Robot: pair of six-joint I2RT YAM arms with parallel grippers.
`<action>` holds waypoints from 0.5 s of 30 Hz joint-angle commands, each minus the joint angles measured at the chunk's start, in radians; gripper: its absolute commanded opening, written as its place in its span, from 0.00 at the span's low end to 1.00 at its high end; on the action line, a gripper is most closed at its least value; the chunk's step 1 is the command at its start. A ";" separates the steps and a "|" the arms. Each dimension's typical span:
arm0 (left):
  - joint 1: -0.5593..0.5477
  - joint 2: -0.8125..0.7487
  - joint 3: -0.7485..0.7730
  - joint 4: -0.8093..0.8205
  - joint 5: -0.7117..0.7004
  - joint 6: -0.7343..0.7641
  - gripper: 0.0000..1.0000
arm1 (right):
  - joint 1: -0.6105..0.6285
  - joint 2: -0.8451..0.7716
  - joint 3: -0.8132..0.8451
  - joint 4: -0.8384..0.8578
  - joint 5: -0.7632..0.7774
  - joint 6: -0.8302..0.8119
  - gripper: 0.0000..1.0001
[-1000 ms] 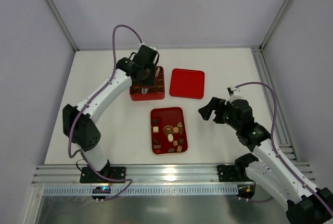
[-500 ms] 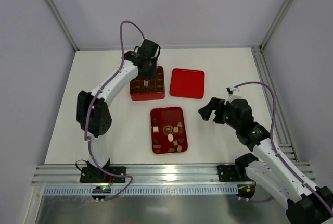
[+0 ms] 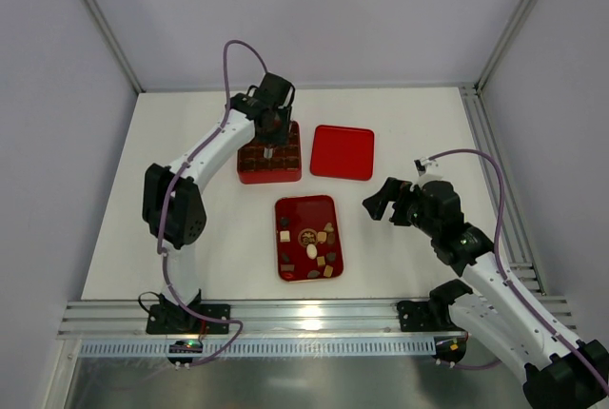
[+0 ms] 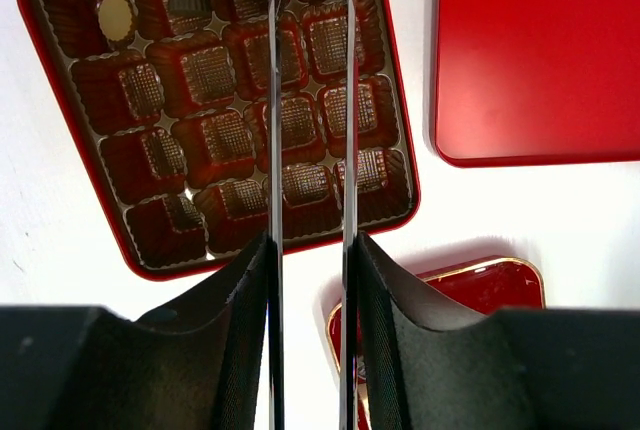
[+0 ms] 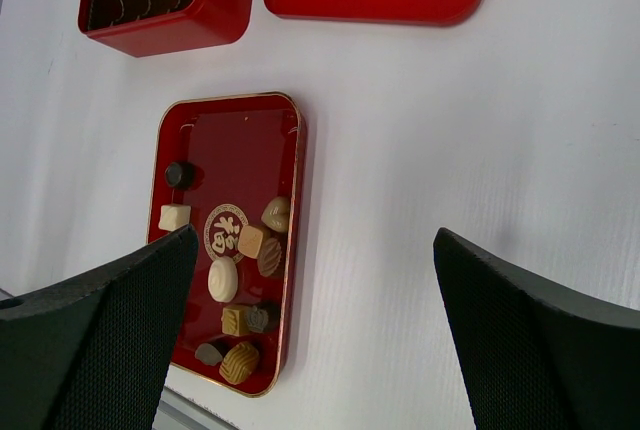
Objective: Pack the chocolate
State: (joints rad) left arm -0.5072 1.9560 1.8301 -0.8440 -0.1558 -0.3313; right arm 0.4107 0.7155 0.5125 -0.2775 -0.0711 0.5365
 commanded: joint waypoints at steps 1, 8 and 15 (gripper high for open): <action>0.006 -0.012 0.038 0.039 0.009 0.017 0.37 | 0.004 -0.014 0.023 0.017 0.004 -0.004 1.00; 0.006 -0.031 0.043 0.017 0.010 0.017 0.41 | 0.004 -0.028 0.020 0.009 0.004 -0.004 1.00; -0.007 -0.186 -0.100 0.014 0.058 -0.003 0.40 | 0.002 -0.027 0.017 0.018 0.004 -0.004 1.00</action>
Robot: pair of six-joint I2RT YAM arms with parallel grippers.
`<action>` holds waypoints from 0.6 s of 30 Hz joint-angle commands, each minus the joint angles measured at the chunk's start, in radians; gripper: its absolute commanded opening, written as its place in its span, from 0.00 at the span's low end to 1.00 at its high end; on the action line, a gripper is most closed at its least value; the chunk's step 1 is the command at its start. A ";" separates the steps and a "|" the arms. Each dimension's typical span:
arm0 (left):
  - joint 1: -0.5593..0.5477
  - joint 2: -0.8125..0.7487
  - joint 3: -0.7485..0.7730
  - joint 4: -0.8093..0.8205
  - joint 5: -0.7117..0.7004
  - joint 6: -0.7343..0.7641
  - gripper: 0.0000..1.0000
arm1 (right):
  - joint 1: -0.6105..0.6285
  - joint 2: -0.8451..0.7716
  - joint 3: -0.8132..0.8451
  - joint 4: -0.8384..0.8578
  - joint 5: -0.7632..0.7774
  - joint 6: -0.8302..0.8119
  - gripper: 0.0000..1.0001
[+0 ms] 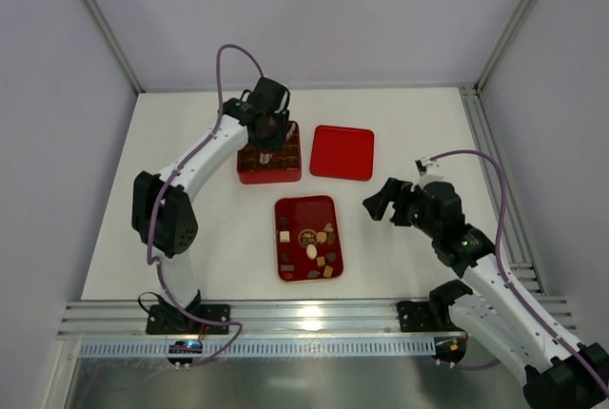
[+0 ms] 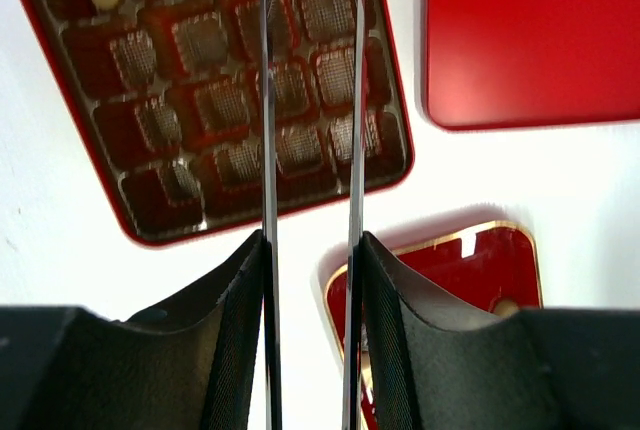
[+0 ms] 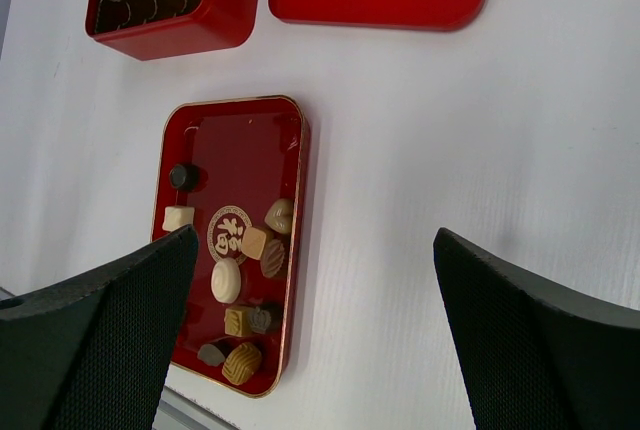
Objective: Pack the chocolate
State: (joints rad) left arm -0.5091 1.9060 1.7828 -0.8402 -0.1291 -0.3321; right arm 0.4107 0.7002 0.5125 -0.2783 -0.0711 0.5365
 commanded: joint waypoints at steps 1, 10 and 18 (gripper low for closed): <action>-0.011 -0.160 -0.086 0.013 0.042 -0.007 0.40 | 0.002 -0.010 0.015 0.021 0.004 -0.004 1.00; -0.124 -0.494 -0.405 -0.006 0.051 -0.084 0.40 | 0.004 -0.002 0.012 0.036 0.002 -0.009 1.00; -0.321 -0.630 -0.542 -0.080 -0.030 -0.177 0.40 | 0.002 -0.010 0.001 0.042 0.001 0.002 1.00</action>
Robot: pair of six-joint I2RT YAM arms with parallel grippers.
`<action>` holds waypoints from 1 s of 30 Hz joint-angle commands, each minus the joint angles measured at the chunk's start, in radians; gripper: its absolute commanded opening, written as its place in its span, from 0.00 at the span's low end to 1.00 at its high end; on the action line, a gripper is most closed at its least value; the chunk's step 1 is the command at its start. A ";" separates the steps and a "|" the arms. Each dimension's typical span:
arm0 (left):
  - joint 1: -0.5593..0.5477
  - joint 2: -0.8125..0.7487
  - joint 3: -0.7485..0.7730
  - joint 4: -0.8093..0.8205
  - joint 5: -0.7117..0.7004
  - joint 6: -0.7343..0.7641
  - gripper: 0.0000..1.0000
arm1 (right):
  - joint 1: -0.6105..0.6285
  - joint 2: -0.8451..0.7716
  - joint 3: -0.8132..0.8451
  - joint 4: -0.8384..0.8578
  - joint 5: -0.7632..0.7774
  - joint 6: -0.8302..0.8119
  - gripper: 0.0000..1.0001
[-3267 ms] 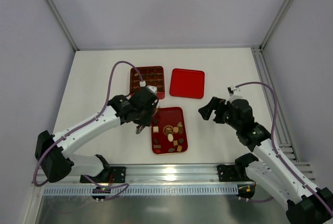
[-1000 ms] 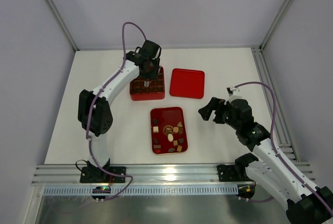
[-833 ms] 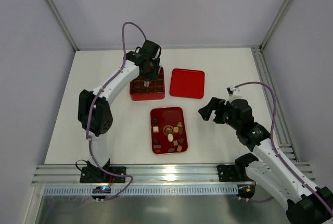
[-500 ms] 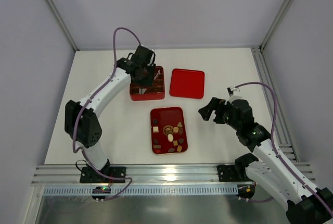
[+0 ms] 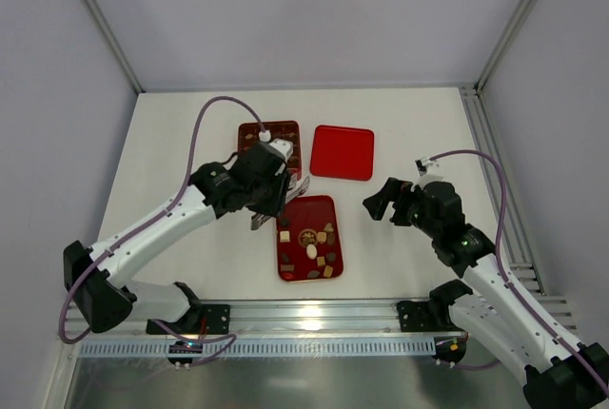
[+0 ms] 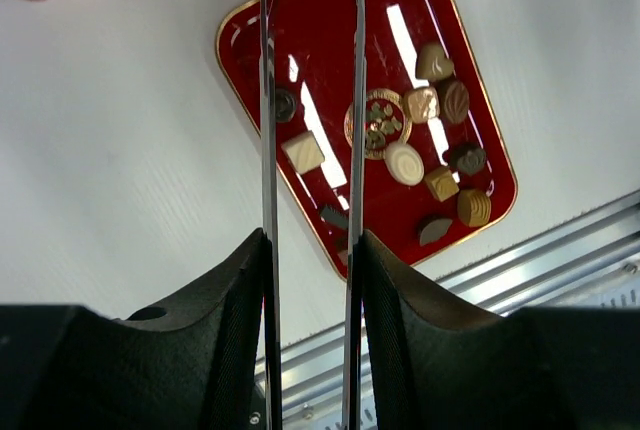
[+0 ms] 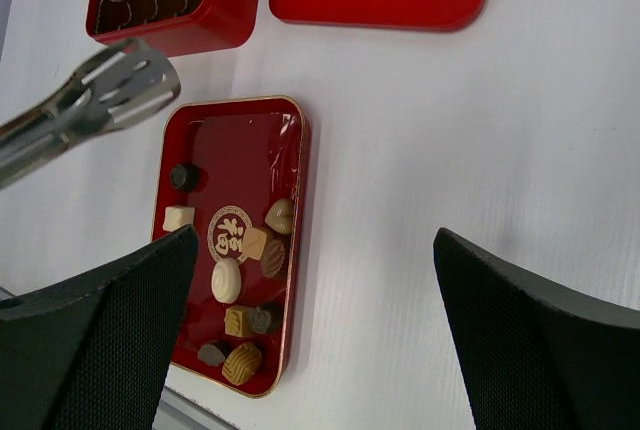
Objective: Pack the chocolate
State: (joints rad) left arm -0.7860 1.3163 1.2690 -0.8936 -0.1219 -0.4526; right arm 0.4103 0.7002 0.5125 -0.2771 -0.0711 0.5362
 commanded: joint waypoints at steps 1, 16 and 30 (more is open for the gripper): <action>-0.085 -0.046 -0.045 -0.031 -0.045 -0.064 0.40 | 0.004 -0.013 0.001 0.039 0.001 0.002 1.00; -0.351 -0.029 -0.112 0.031 -0.033 -0.170 0.40 | 0.004 -0.047 0.004 0.001 0.017 0.005 1.00; -0.381 0.041 -0.086 0.008 -0.085 -0.175 0.40 | 0.004 -0.044 0.008 0.004 0.019 -0.001 1.00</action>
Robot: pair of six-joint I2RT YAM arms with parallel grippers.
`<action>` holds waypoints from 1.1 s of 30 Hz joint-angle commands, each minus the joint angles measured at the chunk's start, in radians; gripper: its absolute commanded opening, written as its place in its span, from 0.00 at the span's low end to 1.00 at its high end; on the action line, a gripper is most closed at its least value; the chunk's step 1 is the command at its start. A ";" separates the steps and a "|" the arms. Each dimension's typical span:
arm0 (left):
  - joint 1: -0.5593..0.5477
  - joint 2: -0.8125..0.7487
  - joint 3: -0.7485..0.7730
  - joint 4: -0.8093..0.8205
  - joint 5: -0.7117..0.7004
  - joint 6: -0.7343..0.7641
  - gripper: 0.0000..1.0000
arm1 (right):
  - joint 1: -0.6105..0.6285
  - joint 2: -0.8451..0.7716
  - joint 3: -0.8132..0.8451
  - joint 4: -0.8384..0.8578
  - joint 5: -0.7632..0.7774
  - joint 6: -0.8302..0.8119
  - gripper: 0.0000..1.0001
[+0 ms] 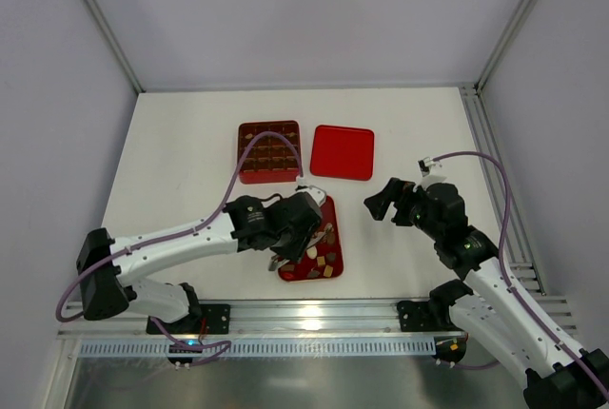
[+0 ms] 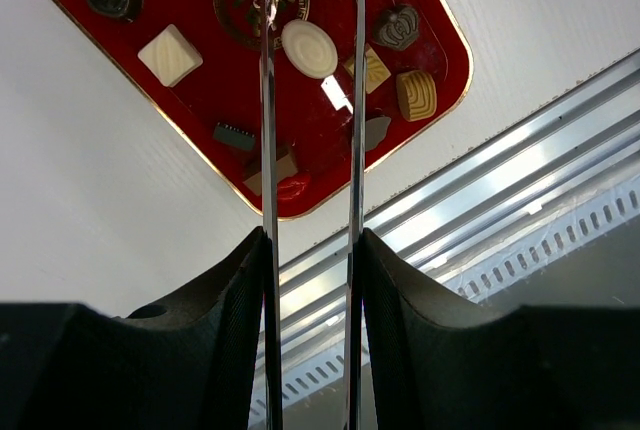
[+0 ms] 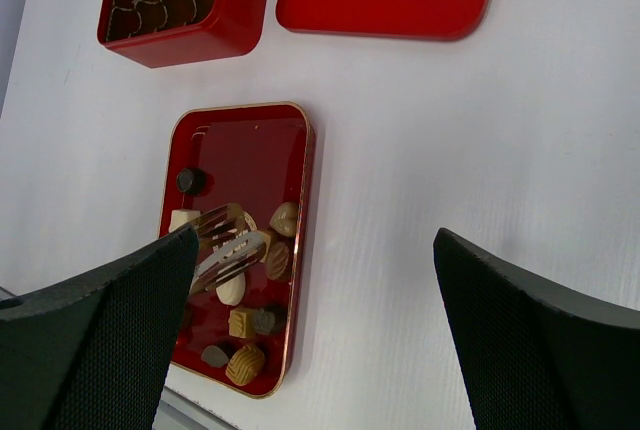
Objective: Pack the chocolate
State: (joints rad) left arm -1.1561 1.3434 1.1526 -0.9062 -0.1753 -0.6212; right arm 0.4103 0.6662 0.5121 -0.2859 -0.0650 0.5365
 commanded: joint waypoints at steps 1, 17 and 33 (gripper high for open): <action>-0.014 0.019 0.032 0.018 -0.033 -0.005 0.40 | 0.004 -0.010 0.008 0.013 0.014 -0.001 1.00; -0.033 0.043 0.042 -0.005 -0.050 -0.005 0.41 | 0.004 -0.016 -0.007 0.016 0.017 0.005 1.00; -0.048 0.017 0.079 -0.010 -0.038 -0.005 0.41 | 0.002 -0.037 -0.011 0.007 0.019 0.011 1.00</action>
State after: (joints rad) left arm -1.1942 1.3804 1.1862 -0.9199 -0.2085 -0.6212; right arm 0.4107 0.6453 0.5064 -0.2893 -0.0616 0.5369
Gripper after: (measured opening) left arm 0.410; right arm 0.996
